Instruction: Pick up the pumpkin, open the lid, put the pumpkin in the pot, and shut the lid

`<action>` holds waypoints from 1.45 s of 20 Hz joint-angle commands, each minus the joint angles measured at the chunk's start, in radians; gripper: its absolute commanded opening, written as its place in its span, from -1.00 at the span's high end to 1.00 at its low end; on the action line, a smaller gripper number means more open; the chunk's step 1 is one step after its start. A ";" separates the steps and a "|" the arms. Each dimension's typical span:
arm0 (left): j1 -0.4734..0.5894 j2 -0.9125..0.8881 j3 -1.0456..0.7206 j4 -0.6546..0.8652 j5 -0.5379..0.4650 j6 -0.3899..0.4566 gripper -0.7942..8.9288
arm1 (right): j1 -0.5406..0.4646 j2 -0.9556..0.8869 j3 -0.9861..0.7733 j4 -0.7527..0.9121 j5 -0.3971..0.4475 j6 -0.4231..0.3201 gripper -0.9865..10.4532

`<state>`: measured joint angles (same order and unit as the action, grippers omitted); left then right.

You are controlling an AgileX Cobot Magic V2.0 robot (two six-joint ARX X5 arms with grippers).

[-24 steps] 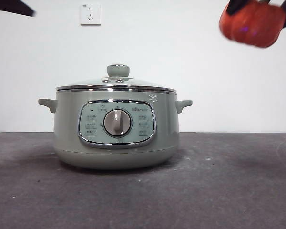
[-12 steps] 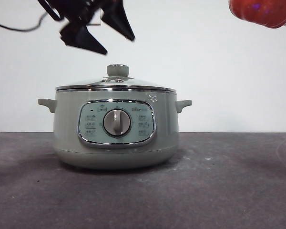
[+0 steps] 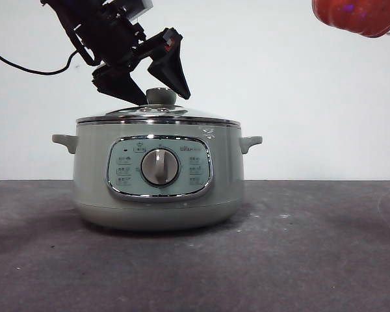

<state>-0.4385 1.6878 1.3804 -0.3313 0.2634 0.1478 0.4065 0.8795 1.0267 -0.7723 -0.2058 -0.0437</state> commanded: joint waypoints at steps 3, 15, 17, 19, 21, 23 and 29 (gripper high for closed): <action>-0.008 0.007 0.002 0.001 -0.005 0.011 -0.11 | 0.002 -0.003 0.002 0.008 0.003 0.009 0.85; -0.008 0.011 0.002 -0.029 -0.031 0.010 0.62 | 0.002 -0.004 0.002 0.008 0.003 0.009 0.85; -0.008 0.011 0.002 -0.028 -0.031 0.010 0.87 | 0.002 -0.005 0.002 0.009 0.003 0.009 0.85; -0.008 0.011 0.002 -0.021 -0.031 0.005 0.85 | 0.002 -0.005 0.002 0.009 0.003 0.009 0.85; -0.007 0.010 0.002 -0.003 -0.027 -0.019 0.85 | 0.002 -0.005 0.002 0.009 0.003 0.009 0.85; -0.007 0.000 0.002 0.005 -0.027 -0.024 0.85 | 0.002 -0.005 0.002 0.010 0.003 0.009 0.85; -0.004 -0.072 0.011 0.012 -0.028 -0.024 0.85 | 0.002 -0.002 0.002 0.046 0.003 0.009 0.85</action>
<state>-0.4442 1.6520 1.3811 -0.3531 0.2279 0.1329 0.4065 0.8787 1.0267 -0.7334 -0.2058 -0.0437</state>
